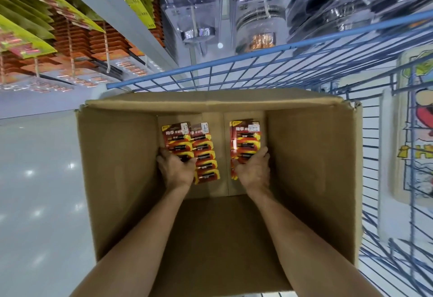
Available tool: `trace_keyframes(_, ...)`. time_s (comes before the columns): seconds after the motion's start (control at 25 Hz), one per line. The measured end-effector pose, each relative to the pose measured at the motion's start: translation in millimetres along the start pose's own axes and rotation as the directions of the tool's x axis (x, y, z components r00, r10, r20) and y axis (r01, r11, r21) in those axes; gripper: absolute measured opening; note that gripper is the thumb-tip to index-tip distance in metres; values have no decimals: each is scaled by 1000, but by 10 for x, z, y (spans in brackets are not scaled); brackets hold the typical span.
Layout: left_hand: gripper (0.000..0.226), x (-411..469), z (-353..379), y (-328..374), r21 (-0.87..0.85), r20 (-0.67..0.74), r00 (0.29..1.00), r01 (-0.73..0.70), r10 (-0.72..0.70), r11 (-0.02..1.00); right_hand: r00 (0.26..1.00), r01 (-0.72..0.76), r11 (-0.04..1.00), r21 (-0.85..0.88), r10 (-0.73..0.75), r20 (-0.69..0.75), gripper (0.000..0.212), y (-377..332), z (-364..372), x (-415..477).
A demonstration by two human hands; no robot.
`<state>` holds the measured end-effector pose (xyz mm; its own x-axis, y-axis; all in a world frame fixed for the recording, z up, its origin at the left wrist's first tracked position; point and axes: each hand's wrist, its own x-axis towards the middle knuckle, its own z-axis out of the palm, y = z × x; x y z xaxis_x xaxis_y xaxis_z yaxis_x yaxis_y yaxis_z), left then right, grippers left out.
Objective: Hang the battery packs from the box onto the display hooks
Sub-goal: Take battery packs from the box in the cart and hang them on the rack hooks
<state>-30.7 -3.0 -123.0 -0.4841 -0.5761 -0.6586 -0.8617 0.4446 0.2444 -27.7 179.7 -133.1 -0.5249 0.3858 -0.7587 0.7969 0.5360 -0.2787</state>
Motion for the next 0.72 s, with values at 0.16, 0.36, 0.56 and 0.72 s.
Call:
trace_keyframes(0.16, 94, -39, 76, 62, -110, 60, 995, 84, -77, 990, 995, 39, 998, 57, -44, 84, 56, -33, 18, -53)
trace_keyframes(0.36, 58, -31, 161, 8, -90, 51, 989, 144, -140, 985, 967, -124, 946, 301, 47, 250, 39, -83, -41, -101)
trace_keyframes(0.56, 70, 413, 756, -461, -266, 25, 974, 224, -225, 938, 943, -225, 890, 397, 95, 320, 44, -24, -123, -142)
trace_keyframes(0.72, 87, 22, 313, -134, -366, 122, 952, 306, -281, 879, 942, -249, 870, 425, 115, 316, 54, 27, -140, -198)
